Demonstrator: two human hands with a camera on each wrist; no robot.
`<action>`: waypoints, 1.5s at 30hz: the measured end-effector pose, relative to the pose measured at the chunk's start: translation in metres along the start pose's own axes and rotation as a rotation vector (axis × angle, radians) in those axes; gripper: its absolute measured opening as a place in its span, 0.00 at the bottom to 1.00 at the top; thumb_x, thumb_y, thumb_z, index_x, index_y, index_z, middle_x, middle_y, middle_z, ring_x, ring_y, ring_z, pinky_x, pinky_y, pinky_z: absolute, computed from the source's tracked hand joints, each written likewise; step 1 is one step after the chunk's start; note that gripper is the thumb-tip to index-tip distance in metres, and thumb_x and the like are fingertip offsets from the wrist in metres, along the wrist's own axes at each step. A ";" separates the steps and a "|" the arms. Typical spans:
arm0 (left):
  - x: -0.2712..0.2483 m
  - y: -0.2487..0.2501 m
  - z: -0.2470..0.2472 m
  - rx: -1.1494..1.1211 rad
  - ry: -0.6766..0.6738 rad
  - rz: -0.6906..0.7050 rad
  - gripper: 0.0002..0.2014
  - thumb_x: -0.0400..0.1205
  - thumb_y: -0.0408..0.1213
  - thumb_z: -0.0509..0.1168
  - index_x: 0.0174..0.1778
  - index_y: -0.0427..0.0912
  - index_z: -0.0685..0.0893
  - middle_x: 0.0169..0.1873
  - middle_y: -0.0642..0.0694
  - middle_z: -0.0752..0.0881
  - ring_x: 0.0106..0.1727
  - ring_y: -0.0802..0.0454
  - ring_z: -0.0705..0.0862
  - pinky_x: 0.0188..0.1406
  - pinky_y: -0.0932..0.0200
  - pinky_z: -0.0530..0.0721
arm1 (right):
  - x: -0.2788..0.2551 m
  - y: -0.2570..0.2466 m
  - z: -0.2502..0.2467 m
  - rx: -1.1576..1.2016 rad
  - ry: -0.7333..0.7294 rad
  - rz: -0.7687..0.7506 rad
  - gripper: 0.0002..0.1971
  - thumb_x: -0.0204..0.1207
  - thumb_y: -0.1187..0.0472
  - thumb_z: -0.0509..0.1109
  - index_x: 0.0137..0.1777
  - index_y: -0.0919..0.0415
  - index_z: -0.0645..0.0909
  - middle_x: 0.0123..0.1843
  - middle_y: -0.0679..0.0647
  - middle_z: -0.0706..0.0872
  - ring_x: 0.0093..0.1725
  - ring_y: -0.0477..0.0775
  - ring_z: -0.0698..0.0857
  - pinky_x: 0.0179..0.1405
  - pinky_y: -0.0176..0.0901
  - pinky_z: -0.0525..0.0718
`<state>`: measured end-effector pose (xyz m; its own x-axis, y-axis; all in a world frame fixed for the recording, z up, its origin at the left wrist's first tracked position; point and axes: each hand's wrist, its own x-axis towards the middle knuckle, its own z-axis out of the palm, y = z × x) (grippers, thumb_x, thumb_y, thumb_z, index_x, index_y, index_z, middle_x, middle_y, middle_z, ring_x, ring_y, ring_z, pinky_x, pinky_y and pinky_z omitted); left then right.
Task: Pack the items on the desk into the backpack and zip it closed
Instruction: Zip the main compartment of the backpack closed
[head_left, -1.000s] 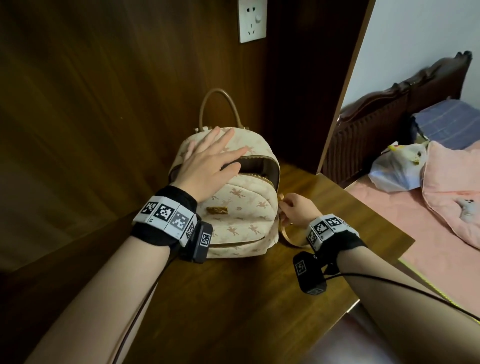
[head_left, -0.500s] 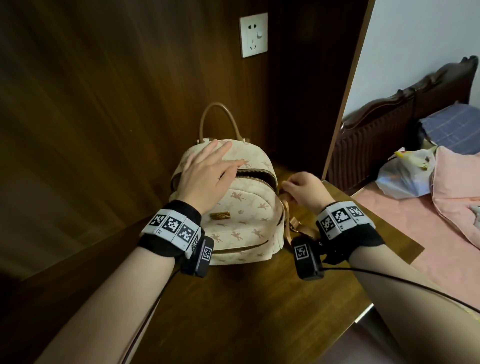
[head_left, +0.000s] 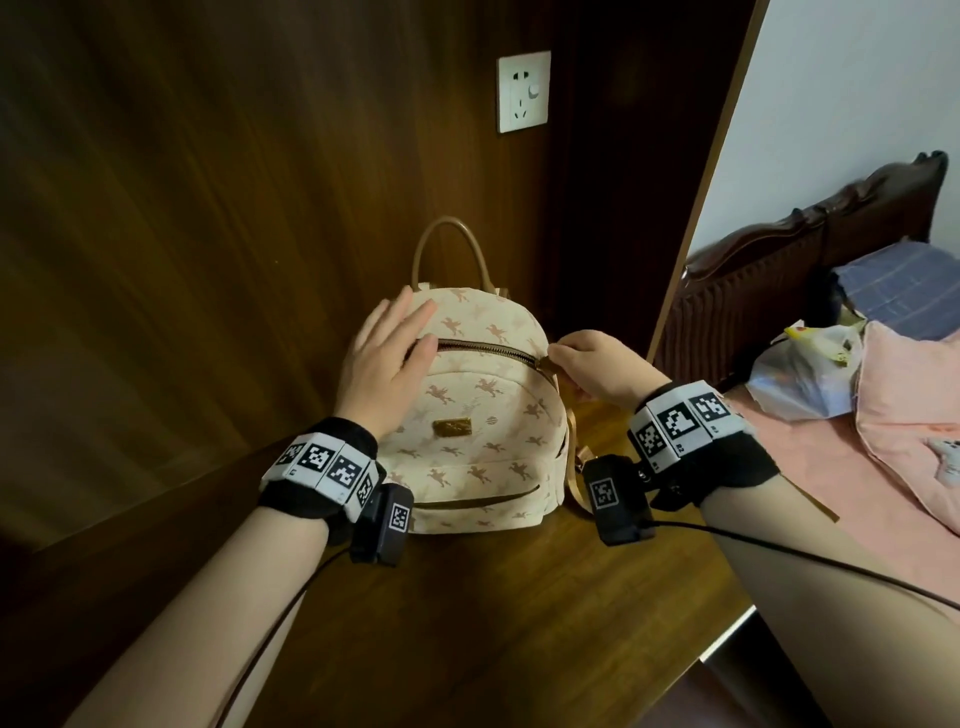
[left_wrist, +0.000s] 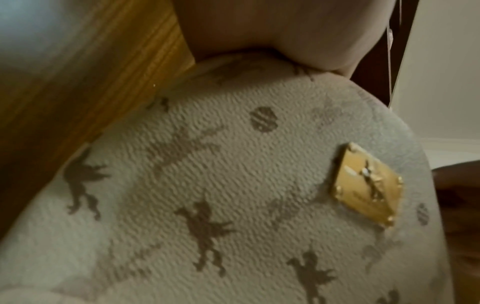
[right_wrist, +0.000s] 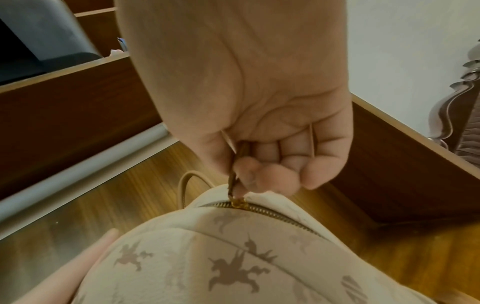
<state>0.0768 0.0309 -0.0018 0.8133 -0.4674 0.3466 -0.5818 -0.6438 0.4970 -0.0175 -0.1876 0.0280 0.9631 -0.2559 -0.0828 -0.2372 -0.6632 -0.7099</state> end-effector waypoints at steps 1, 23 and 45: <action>0.000 0.001 0.000 -0.005 -0.009 -0.005 0.30 0.82 0.59 0.42 0.81 0.58 0.63 0.83 0.59 0.55 0.83 0.58 0.49 0.80 0.51 0.48 | -0.001 -0.002 0.000 -0.013 -0.024 0.005 0.16 0.85 0.55 0.54 0.50 0.62 0.82 0.36 0.53 0.81 0.37 0.51 0.81 0.45 0.45 0.84; -0.009 -0.015 0.000 -0.143 0.041 -0.024 0.28 0.83 0.54 0.43 0.81 0.55 0.63 0.83 0.57 0.57 0.83 0.53 0.52 0.81 0.52 0.51 | 0.015 -0.064 0.040 -0.071 0.153 -0.309 0.17 0.81 0.52 0.60 0.33 0.55 0.81 0.30 0.50 0.80 0.33 0.49 0.77 0.37 0.46 0.76; -0.027 -0.069 -0.038 -0.614 -0.060 -0.175 0.29 0.87 0.54 0.37 0.72 0.50 0.77 0.71 0.55 0.79 0.69 0.66 0.74 0.52 0.89 0.66 | 0.002 -0.057 0.105 -0.158 0.684 -0.340 0.17 0.76 0.45 0.63 0.61 0.49 0.81 0.65 0.47 0.80 0.67 0.52 0.74 0.66 0.52 0.71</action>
<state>0.0954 0.1111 -0.0148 0.8833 -0.4316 0.1828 -0.3151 -0.2580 0.9133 0.0114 -0.0766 -0.0051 0.7064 -0.3634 0.6074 -0.0077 -0.8620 -0.5068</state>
